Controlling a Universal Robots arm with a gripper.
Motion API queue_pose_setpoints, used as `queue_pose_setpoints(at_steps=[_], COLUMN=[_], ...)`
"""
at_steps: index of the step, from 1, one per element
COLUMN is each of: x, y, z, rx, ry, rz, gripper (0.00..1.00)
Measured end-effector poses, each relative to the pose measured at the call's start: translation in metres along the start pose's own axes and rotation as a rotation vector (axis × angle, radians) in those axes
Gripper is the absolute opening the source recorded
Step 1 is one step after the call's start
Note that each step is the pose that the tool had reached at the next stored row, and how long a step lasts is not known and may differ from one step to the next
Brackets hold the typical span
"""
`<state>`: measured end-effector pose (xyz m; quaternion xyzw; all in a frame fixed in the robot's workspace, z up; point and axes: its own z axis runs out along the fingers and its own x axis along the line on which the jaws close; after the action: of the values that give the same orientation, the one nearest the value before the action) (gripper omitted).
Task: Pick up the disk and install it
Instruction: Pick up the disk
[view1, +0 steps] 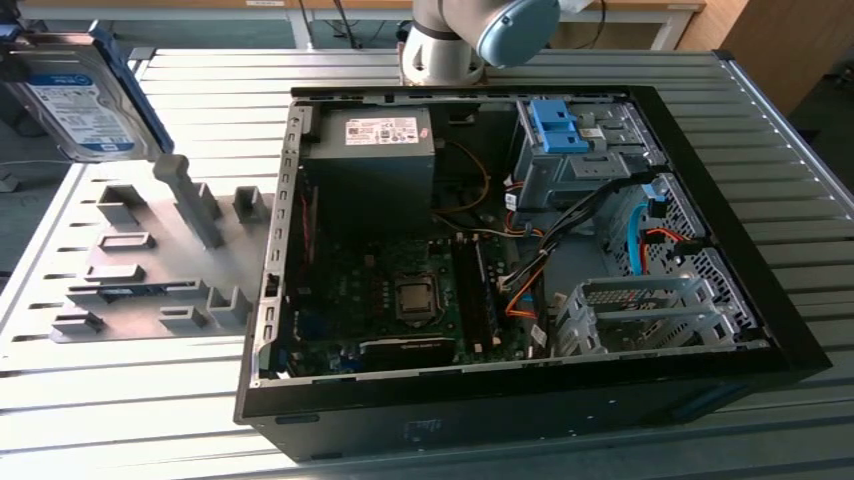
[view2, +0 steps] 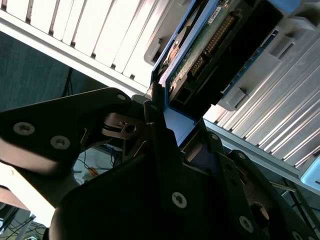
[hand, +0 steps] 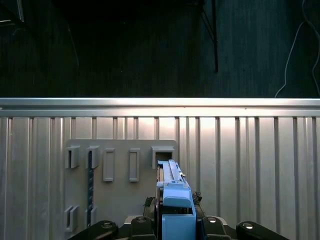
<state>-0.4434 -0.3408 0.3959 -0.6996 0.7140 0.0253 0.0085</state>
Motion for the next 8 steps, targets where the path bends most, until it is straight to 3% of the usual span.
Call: queue_pose_setpoints(at_steps=[8], x=[-0.0003], y=[0.0001], z=[-0.0058], rx=[0.0001], ry=[-0.0001], rz=[0.000], gripper=[0.36])
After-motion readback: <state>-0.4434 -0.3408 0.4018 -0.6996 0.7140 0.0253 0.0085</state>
